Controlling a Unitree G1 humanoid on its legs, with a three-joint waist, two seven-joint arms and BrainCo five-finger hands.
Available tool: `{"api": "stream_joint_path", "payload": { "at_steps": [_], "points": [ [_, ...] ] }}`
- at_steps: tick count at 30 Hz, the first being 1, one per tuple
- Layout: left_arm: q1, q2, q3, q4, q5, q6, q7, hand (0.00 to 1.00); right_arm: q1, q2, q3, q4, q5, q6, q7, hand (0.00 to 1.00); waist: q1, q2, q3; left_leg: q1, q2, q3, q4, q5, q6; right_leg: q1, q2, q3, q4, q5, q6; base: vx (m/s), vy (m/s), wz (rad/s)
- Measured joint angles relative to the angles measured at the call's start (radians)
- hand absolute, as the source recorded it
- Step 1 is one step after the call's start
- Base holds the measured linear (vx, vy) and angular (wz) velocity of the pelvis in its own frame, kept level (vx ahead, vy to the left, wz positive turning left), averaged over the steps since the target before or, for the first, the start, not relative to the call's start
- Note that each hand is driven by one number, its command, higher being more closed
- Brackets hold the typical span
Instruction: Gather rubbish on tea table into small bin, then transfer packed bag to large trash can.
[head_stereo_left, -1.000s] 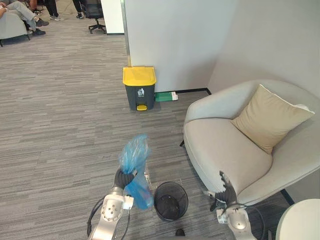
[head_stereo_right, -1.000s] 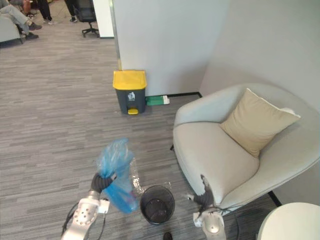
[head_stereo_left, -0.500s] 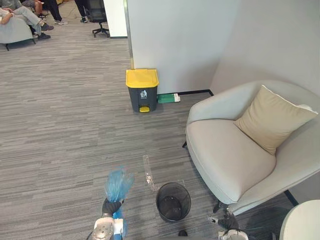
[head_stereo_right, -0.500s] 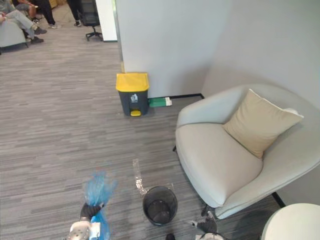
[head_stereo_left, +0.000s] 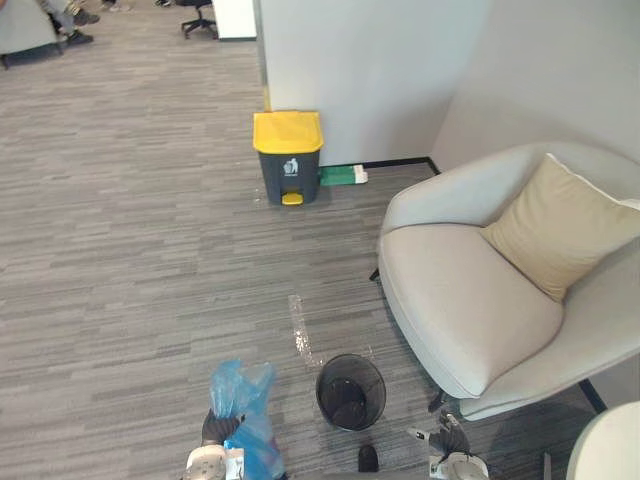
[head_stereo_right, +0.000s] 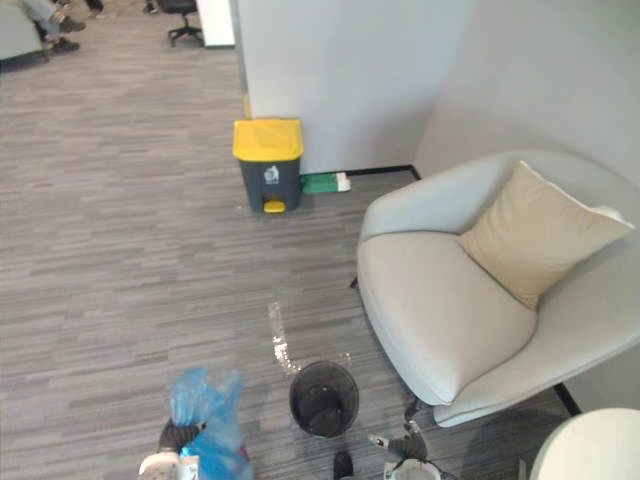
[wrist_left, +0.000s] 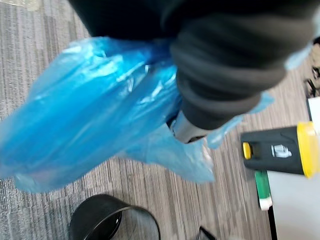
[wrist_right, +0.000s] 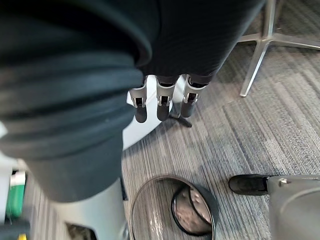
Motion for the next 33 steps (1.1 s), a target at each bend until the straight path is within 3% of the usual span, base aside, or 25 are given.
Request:
{"api": "stream_joint_path", "payload": {
  "at_steps": [3, 6, 7, 8, 9, 10, 11, 12, 13, 15, 17, 18, 19, 20, 21, 22, 25, 26, 27, 30, 33],
  "points": [
    [-0.016, -0.019, -0.014, -0.066, -0.011, -0.002, 0.0, 1.0, -0.028, 0.002, -0.001, -0.001, 0.009, 0.0, -0.007, 0.0, 0.009, 0.002, 0.049, -0.099, -0.008, -0.014, 0.179, -0.029, -0.004, 0.017, -0.036, -0.105, 0.065, -0.036, 0.003, 0.02, 0.074, 1.22],
    [-0.015, -0.023, -0.028, -0.097, -0.038, -0.009, 0.0, 1.0, -0.068, 0.008, -0.008, -0.005, 0.03, -0.001, -0.022, 0.0, 0.023, -0.006, 0.059, -0.143, 0.017, 0.125, 0.243, -0.068, 0.012, 0.045, -0.072, -0.176, 0.067, -0.036, 0.003, 0.01, 0.142, 0.87],
    [-0.012, -0.021, -0.027, -0.097, -0.039, -0.009, 0.0, 1.0, -0.083, 0.009, -0.014, -0.008, 0.03, -0.003, -0.025, 0.0, 0.023, -0.004, 0.062, -0.146, 0.079, 0.204, 0.298, -0.099, 0.051, 0.057, -0.079, -0.199, 0.081, -0.042, 0.012, 0.02, 0.105, 0.33],
    [-0.008, -0.021, -0.026, -0.098, -0.039, -0.009, 0.0, 1.0, -0.087, 0.009, -0.017, -0.009, 0.03, -0.004, -0.026, 0.0, 0.023, 0.0, 0.062, -0.146, 0.108, 0.229, 0.313, -0.105, 0.056, 0.061, -0.085, -0.205, 0.092, -0.046, 0.017, 0.03, 0.189, 0.55],
    [-0.004, -0.022, -0.027, -0.097, -0.039, -0.008, 0.0, 1.0, -0.092, 0.005, -0.034, -0.008, 0.03, -0.008, -0.028, 0.0, 0.016, 0.004, 0.064, -0.135, 0.157, 0.281, 0.308, -0.111, 0.004, 0.07, -0.115, -0.226, 0.143, -0.078, 0.057, 0.04, 0.207, 0.47],
    [-0.008, -0.019, -0.03, -0.099, -0.039, -0.009, 0.0, 1.0, -0.091, 0.013, -0.04, -0.006, 0.03, -0.003, -0.03, 0.0, 0.021, -0.02, 0.063, -0.122, 0.111, 0.282, 0.286, -0.102, 0.02, 0.07, -0.146, -0.23, 0.153, -0.088, 0.065, 0.04, 0.229, 0.5],
    [-0.008, -0.016, -0.032, -0.099, -0.04, -0.009, 0.001, 1.0, -0.091, 0.018, -0.039, -0.006, 0.03, -0.002, -0.029, 0.0, 0.021, -0.019, 0.064, -0.12, 0.093, 0.278, 0.269, -0.097, 0.026, 0.069, -0.157, -0.234, 0.15, -0.089, 0.067, 0.05, 0.197, 0.44],
    [-0.009, 0.01, -0.052, -0.095, -0.041, -0.009, 0.0, 1.0, -0.083, 0.032, -0.038, -0.005, 0.03, -0.001, -0.029, 0.0, 0.011, -0.041, 0.05, -0.107, 0.042, 0.265, 0.217, -0.073, 0.041, 0.072, -0.188, -0.24, 0.136, -0.084, 0.066, 0.05, 0.227, 0.56],
    [-0.019, 0.029, -0.08, -0.095, -0.039, -0.009, 0.0, 1.0, -0.078, 0.036, -0.041, -0.005, 0.03, -0.001, -0.029, 0.0, 0.005, -0.046, 0.042, -0.103, 0.006, 0.25, 0.181, -0.051, 0.052, 0.077, -0.208, -0.247, 0.122, -0.057, 0.074, 0.04, 0.177, 0.56],
    [-0.038, 0.05, -0.1, -0.093, -0.037, -0.01, 0.0, 1.0, -0.093, 0.036, -0.043, 0.002, 0.029, 0.0, -0.03, 0.0, 0.005, -0.04, 0.047, -0.112, -0.01, 0.238, 0.18, -0.046, 0.056, 0.078, -0.217, -0.238, 0.122, -0.017, 0.087, 0.0, 0.137, 0.27],
    [-0.041, 0.058, -0.105, -0.092, -0.034, -0.01, 0.001, 1.0, -0.127, 0.042, -0.037, 0.026, 0.029, 0.007, -0.03, 0.0, 0.008, -0.021, 0.057, -0.111, -0.006, 0.245, 0.176, -0.046, 0.059, 0.036, -0.221, -0.209, 0.184, -0.002, 0.069, -0.06, 0.115, -0.11],
    [-0.039, 0.058, -0.105, -0.092, -0.034, -0.01, 0.001, 1.0, -0.144, 0.043, -0.025, 0.032, 0.028, 0.013, -0.03, 0.0, 0.013, -0.008, 0.063, -0.11, -0.006, 0.251, 0.149, -0.039, 0.072, -0.014, -0.226, -0.187, 0.253, 0.002, 0.032, -0.1, 0.08, -0.27],
    [-0.036, 0.057, -0.105, -0.092, -0.034, -0.01, 0.003, 1.0, -0.162, 0.045, -0.011, 0.032, 0.028, 0.018, -0.032, 0.0, 0.016, -0.003, 0.064, -0.102, -0.008, 0.262, 0.111, -0.028, 0.09, -0.093, -0.225, -0.147, 0.355, -0.02, -0.077, -0.11, 0.091, -0.25],
    [-0.035, 0.057, -0.105, -0.092, -0.033, -0.01, 0.003, 1.0, -0.162, 0.046, -0.005, 0.032, 0.028, 0.018, -0.032, 0.0, 0.015, -0.002, 0.065, -0.097, -0.008, 0.261, 0.098, -0.022, 0.094, -0.112, -0.216, -0.118, 0.39, -0.032, -0.096, -0.05, 0.042, -0.1],
    [-0.027, 0.059, -0.105, -0.088, -0.022, -0.008, 0.001, 1.0, -0.16, 0.054, 0.004, 0.032, 0.027, 0.018, -0.032, 0.0, 0.008, -0.001, 0.075, -0.069, -0.004, 0.249, 0.062, -0.006, 0.099, -0.138, -0.151, -0.034, 0.455, -0.105, -0.064, -0.02, -0.063, 0.21],
    [-0.024, 0.061, -0.105, -0.078, -0.014, -0.007, 0.0, 1.0, -0.14, 0.056, 0.009, 0.032, 0.027, 0.018, -0.032, 0.0, -0.001, 0.001, 0.078, -0.027, -0.005, 0.235, 0.016, 0.011, 0.102, -0.13, -0.056, 0.003, 0.48, -0.168, -0.063, -0.01, -0.098, 0.25],
    [-0.025, 0.059, -0.105, -0.073, -0.014, -0.007, 0.0, 1.0, -0.125, 0.053, 0.012, 0.034, 0.027, 0.016, -0.032, 0.0, -0.001, -0.012, 0.071, 0.009, -0.014, 0.235, -0.014, 0.027, 0.083, -0.11, 0.052, 0.002, 0.38, -0.211, -0.081, 0.03, -0.122, 0.09],
    [-0.034, 0.054, -0.105, -0.066, -0.014, -0.007, -0.001, 1.0, -0.124, 0.047, 0.011, 0.034, 0.028, 0.014, -0.032, 0.0, -0.004, -0.029, 0.065, 0.01, -0.031, 0.223, -0.007, 0.03, 0.074, -0.08, 0.053, -0.004, 0.306, -0.226, -0.109, 0.09, -0.094, 0.12],
    [-0.051, 0.04, -0.115, -0.054, -0.014, -0.006, -0.001, 1.0, -0.119, 0.034, 0.007, 0.033, 0.028, 0.012, -0.033, 0.0, -0.011, -0.013, 0.067, 0.006, -0.028, 0.21, -0.009, 0.035, 0.066, -0.074, 0.058, -0.015, 0.298, -0.221, -0.111, 0.1, -0.082, 0.14],
    [-0.062, 0.034, -0.148, -0.053, -0.007, -0.007, -0.008, 1.0, -0.114, 0.028, -0.003, 0.033, 0.029, 0.008, -0.031, 0.0, -0.036, 0.0, 0.074, -0.003, -0.021, 0.184, 0.006, 0.028, 0.056, -0.053, 0.058, -0.052, 0.286, -0.227, -0.111, 0.1, -0.077, 0.31],
    [-0.05, 0.027, -0.145, -0.054, 0.004, -0.007, -0.026, 1.0, -0.093, 0.026, -0.006, 0.032, 0.029, 0.009, -0.031, 0.0, -0.027, -0.005, 0.081, -0.06, 0.021, 0.222, 0.232, -0.034, 0.033, -0.002, 0.065, -0.036, 0.271, -0.227, -0.112, 0.1, -0.057, -0.15]
  ]
}}
